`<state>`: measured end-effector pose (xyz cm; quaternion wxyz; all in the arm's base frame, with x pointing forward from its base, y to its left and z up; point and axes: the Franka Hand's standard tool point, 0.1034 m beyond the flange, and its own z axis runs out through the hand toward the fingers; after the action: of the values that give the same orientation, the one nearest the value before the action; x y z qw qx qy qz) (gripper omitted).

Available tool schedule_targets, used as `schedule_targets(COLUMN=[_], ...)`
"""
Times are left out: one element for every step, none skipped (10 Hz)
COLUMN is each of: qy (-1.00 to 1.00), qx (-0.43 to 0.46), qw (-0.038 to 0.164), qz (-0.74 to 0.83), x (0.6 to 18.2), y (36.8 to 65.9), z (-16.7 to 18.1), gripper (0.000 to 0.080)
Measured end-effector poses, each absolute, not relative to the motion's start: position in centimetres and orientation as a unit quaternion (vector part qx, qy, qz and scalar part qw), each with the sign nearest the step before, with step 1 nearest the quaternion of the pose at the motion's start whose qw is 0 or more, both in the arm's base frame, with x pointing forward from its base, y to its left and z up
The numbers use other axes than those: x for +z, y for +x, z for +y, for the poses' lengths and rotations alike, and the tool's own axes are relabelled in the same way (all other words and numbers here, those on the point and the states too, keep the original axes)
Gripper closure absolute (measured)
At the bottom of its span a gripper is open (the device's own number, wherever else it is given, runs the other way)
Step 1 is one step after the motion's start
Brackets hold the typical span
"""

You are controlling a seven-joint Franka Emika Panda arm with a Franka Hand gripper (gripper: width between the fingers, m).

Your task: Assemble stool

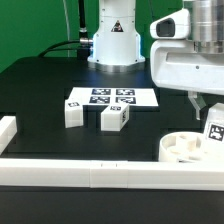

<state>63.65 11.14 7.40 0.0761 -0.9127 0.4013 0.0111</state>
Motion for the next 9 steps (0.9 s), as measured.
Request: schedule_targets(qy=[-0.89,-0.877,-0.864,-0.853,-0.834,-0.822,-0.792,-0.772,-0.736], qx=[0.018,0.021,0.024,0.026,0.03,0.032,0.031,0.026,0.029], qw=[0.081,0.082,0.082,0.083,0.085,0.087,0.096,0.104,0.11], qz=[0.448,0.472,0.497,0.515,0.545,0.562,0.602,0.626,0.668], x=[7.41,7.41,7.41,7.41,7.43,7.44,7.44,7.42,7.43], y=[63.63,63.63,63.62,63.62,63.61,63.65,63.82,63.83,63.88], z=[11.2,11.26,11.3,11.33,11.45,11.47,11.48,11.41,11.61], gripper=[0.0449,0.0449,0.0449,0.0449,0.045,0.045,0.045,0.045,0.045])
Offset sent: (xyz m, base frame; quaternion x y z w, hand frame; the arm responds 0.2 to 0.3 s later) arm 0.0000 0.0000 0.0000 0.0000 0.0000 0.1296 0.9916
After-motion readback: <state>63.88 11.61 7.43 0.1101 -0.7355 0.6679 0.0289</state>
